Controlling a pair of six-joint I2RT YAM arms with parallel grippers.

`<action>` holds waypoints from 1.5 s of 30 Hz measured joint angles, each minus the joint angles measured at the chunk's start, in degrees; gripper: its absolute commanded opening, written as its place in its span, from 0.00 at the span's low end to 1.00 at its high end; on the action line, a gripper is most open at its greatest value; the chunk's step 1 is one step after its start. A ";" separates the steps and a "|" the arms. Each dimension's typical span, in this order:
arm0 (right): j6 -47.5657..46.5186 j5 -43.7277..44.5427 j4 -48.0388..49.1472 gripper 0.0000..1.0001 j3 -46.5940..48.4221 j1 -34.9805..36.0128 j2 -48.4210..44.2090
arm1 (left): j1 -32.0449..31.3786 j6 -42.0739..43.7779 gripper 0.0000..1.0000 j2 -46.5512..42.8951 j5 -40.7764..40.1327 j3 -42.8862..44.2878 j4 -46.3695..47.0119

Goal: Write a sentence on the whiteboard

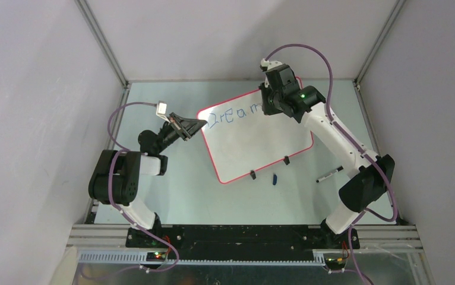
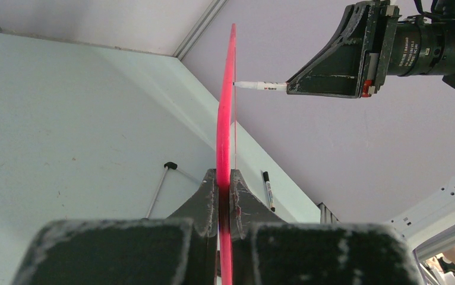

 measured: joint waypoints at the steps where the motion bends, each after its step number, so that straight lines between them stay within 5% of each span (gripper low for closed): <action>1: 0.00 0.00 0.00 0.00 0.00 0.00 0.00 | 0.00 0.00 0.00 0.00 0.00 0.00 0.00; 45: 0.63 -0.26 1.79 0.00 -4.70 -2.82 -6.80 | 0.00 0.00 0.00 0.00 0.04 0.00 0.02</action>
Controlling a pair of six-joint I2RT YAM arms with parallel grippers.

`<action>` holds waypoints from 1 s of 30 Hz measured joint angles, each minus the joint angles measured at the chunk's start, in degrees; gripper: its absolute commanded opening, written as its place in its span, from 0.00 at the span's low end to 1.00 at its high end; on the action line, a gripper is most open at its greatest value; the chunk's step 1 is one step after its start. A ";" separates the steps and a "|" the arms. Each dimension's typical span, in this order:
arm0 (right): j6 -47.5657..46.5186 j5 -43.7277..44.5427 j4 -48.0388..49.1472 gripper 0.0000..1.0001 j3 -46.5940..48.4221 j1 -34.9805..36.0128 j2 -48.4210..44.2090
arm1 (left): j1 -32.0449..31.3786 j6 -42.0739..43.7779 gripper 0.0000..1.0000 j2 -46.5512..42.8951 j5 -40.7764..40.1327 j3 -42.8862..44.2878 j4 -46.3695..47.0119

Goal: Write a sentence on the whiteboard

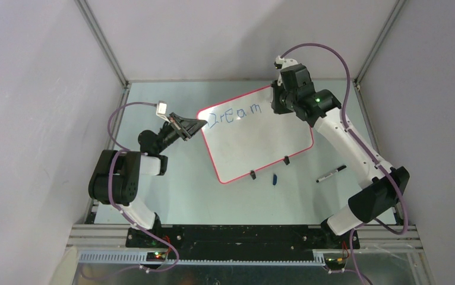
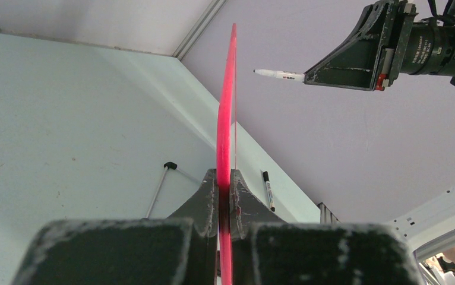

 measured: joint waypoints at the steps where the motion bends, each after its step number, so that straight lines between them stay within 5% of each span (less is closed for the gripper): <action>1: 0.00 -0.04 0.04 0.00 0.15 0.00 0.15 | 0.00 0.00 0.00 0.00 0.00 0.00 0.00; 30: 0.02 -1.68 0.39 0.00 1.29 -0.20 4.09 | 0.00 0.00 0.00 0.00 0.00 0.00 0.00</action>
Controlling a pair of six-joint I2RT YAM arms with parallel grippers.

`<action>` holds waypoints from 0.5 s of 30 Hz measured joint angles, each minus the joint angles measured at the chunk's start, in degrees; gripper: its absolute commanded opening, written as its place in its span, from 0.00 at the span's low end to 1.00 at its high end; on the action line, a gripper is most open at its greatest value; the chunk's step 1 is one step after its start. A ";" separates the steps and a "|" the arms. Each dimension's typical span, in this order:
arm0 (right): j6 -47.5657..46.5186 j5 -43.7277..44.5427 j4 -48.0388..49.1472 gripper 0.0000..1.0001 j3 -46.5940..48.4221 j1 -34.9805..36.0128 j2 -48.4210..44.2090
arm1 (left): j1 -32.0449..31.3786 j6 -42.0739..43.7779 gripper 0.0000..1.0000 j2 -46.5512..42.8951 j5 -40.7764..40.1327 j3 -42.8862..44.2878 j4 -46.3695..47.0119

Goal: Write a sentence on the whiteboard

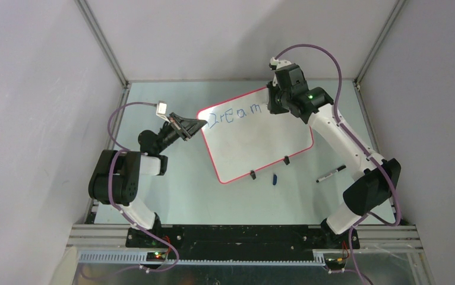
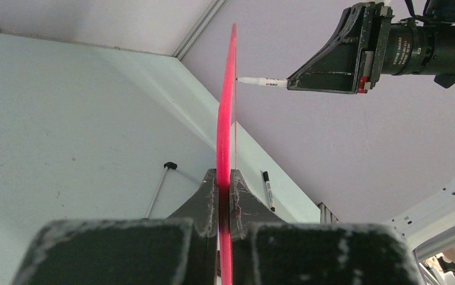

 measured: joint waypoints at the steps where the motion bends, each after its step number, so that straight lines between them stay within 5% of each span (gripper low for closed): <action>1: 0.00 0.02 0.00 0.00 0.00 -0.07 0.00 | 0.00 0.00 0.00 0.00 0.00 0.00 0.00; 15: 0.37 -0.22 0.07 0.00 0.68 -0.39 0.94 | 0.00 0.00 0.00 0.00 -0.02 0.00 0.00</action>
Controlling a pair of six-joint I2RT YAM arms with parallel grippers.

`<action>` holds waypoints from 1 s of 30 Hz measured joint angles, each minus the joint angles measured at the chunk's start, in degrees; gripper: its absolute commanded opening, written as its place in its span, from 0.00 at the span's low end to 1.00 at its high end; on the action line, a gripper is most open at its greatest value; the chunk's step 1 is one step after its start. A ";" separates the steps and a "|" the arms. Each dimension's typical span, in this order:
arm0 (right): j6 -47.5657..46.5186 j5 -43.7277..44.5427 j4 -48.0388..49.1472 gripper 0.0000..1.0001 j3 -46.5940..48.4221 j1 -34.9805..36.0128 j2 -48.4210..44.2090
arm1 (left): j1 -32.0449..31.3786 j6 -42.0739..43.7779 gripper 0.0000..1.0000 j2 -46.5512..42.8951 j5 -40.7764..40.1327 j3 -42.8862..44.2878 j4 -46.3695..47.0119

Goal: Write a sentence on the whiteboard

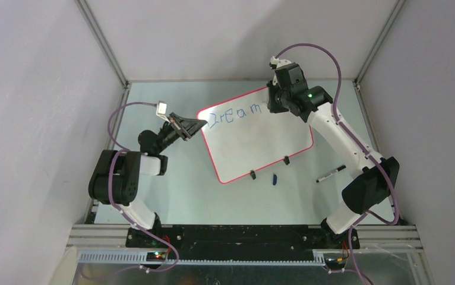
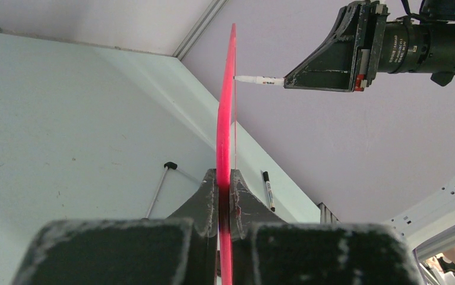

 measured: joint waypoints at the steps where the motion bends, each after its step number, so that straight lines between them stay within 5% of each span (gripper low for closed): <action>1: -0.02 -0.15 0.00 0.00 0.02 0.00 0.00 | 0.00 0.00 0.00 0.00 0.00 0.00 0.00; 30: -0.98 -1.68 -0.35 0.00 0.02 0.33 -0.02 | 0.00 0.00 0.00 0.00 0.00 0.00 0.00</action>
